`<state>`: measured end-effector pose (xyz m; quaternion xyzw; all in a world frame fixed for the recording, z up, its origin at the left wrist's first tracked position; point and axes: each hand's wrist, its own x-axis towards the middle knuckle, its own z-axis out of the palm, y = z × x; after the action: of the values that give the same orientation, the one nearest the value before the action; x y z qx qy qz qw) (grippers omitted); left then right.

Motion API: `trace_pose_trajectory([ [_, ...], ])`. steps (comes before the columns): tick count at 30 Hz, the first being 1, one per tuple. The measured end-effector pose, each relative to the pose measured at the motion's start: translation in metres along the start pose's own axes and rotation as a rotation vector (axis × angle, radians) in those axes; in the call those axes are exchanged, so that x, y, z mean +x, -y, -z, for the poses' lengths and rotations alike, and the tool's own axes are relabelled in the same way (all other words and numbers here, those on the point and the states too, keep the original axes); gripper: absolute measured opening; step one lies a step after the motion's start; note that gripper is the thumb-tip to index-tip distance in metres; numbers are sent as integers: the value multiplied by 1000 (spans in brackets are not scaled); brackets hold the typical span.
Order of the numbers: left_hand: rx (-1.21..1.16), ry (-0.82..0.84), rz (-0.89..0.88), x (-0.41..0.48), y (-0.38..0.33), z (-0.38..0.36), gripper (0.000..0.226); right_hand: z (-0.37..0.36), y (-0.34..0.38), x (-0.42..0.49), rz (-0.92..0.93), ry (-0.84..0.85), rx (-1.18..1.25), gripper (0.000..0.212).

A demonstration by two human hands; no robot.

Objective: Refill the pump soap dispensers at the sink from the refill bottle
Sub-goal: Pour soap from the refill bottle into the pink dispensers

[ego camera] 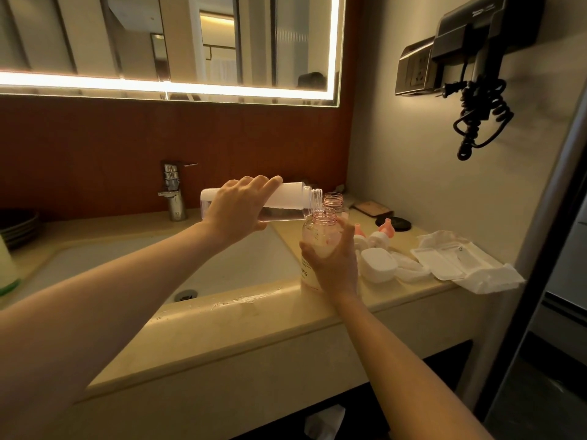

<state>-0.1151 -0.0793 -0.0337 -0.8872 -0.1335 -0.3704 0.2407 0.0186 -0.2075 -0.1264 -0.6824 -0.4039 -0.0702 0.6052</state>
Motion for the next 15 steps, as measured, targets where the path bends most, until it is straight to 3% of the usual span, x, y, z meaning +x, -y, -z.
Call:
trace_pose_trajectory([
  [15, 28, -2, -4, 0, 0, 2, 84, 0, 1, -1, 8, -7, 2, 76],
])
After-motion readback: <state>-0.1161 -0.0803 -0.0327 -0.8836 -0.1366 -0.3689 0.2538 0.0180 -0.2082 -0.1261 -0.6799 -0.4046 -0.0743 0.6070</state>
